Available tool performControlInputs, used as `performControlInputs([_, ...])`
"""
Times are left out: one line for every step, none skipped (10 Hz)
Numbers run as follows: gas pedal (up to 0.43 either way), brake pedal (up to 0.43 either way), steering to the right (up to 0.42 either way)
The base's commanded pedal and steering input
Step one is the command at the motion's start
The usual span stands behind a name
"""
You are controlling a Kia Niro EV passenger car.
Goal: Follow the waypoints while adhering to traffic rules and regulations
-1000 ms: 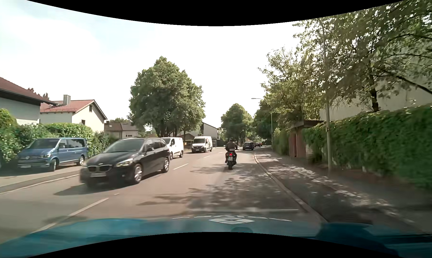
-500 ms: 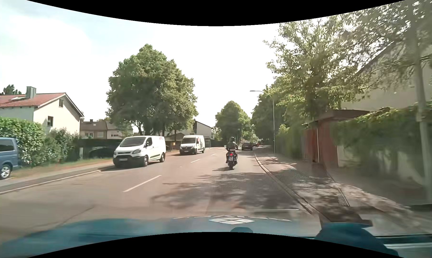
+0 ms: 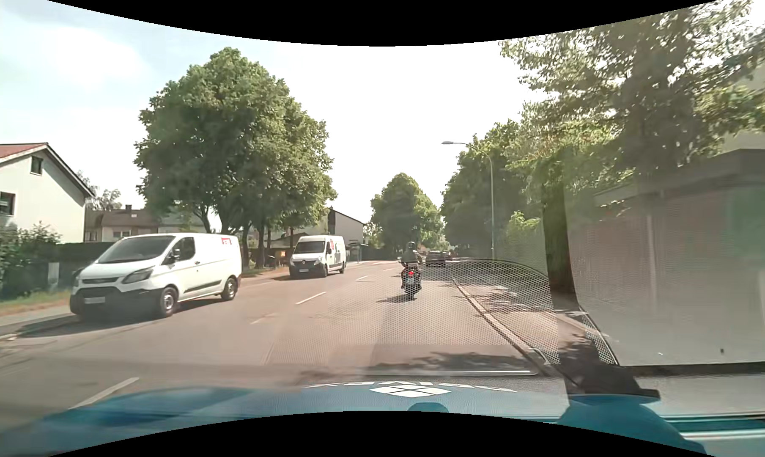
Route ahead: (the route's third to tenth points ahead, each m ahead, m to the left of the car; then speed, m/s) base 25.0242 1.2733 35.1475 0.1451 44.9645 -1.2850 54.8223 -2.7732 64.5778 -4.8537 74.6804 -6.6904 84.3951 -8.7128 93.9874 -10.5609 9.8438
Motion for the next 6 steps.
performControlInputs([0.0, 0.0, 0.022])
performControlInputs([0.0, 0.0, 0.022])
performControlInputs([0.0, 0.0, 0.022])
performControlInputs([0.0, 0.0, 0.021])
performControlInputs([0.0, 0.0, 0.02])
performControlInputs([0.0, 0.0, 0.02])
